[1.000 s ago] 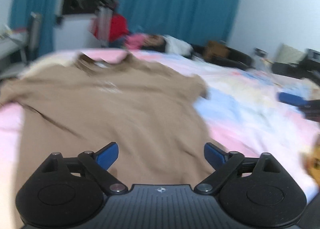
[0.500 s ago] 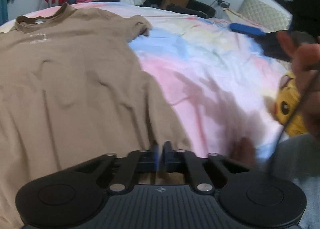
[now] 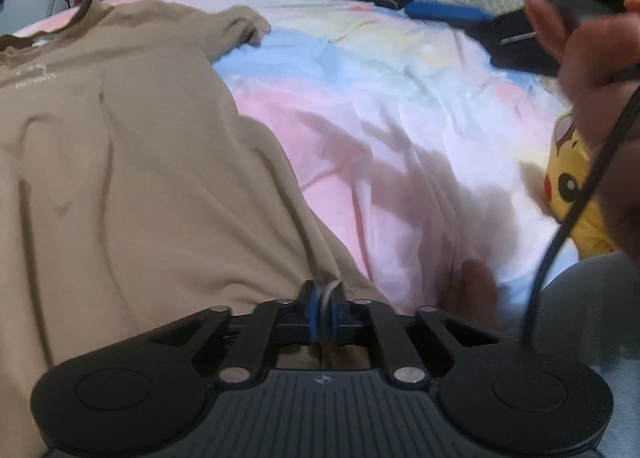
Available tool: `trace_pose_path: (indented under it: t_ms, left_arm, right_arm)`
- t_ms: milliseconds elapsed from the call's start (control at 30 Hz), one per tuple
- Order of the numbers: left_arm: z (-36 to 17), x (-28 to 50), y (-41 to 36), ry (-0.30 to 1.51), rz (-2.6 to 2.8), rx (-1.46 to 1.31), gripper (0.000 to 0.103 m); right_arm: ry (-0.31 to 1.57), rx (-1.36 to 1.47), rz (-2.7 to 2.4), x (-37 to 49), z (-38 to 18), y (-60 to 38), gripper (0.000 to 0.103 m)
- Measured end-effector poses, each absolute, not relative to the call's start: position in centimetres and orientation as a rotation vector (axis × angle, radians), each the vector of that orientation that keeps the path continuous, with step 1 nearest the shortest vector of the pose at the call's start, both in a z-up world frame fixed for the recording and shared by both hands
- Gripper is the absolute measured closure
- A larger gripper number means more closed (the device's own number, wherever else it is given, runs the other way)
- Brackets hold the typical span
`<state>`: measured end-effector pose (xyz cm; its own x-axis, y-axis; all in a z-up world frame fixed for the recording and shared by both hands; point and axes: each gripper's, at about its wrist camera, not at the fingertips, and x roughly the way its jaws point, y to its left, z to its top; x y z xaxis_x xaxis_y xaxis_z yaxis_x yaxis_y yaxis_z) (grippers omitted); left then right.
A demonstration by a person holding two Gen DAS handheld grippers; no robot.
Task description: Fold clothes
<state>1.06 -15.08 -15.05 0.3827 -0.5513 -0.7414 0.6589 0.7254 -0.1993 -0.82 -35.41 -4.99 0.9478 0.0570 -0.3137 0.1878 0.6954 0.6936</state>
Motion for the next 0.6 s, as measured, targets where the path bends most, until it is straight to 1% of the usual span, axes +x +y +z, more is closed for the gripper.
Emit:
trace_pose_path:
  t_ms: [33,67,100,133,167,200,233,267,333,400,467,600]
  left_arm:
    - [-14.5,1.1,-14.7,0.872,-0.762,0.127,0.066]
    - [-13.8,1.1,-14.3,0.854,-0.747,0.118,0.054]
    - [-13.2,1.3,-13.9,0.837,-0.729,0.113,0.047]
    - [-12.4,1.6,-13.5,0.82,-0.708,0.109,0.045]
    - [-11.6,1.9,-13.0,0.795,-0.689,0.106,0.038]
    - [-10.8,2.3,-12.5,0.769,-0.67,0.103,0.029]
    - [-9.8,2.8,-11.9,0.743,-0.647,0.099,0.023]
    - [-8.9,3.4,-11.1,0.715,-0.623,0.096,0.014]
    - [-7.2,4.7,-9.5,0.658,-0.573,0.087,0.011]
    - [-5.7,6.2,-7.8,0.603,-0.512,0.073,0.0]
    - [-4.6,7.8,-6.1,0.542,-0.444,0.073,0.0]
    - [-4.3,10.8,-3.1,0.509,-0.341,0.044,0.0]
  right_arm:
    - [0.325,0.799,-0.07,-0.7,-5.0,-35.3,0.033]
    - [0.327,0.793,-0.065,-0.7,-4.9,-35.2,0.033]
    - [0.328,0.789,-0.06,-0.6,-4.9,-35.1,0.033]
    - [0.33,0.785,-0.056,-0.5,-4.8,-35.0,0.033]
    - [0.332,0.781,-0.052,-0.4,-4.8,-34.9,0.033]
    - [0.332,0.782,-0.047,-0.3,-4.8,-34.8,0.033]
    - [0.337,0.794,-0.038,0.2,-4.7,-34.9,0.033]
    - [0.342,0.807,-0.03,0.7,-4.7,-34.9,0.033]
    - [0.353,0.831,-0.012,1.9,-4.6,-35.0,0.033]
    - [0.368,0.848,-0.002,3.6,-4.5,-35.0,0.033]
    - [0.387,0.858,0.011,6.0,-4.7,-35.1,0.033]
    - [0.418,0.975,0.011,11.2,-6.9,-36.4,0.033]
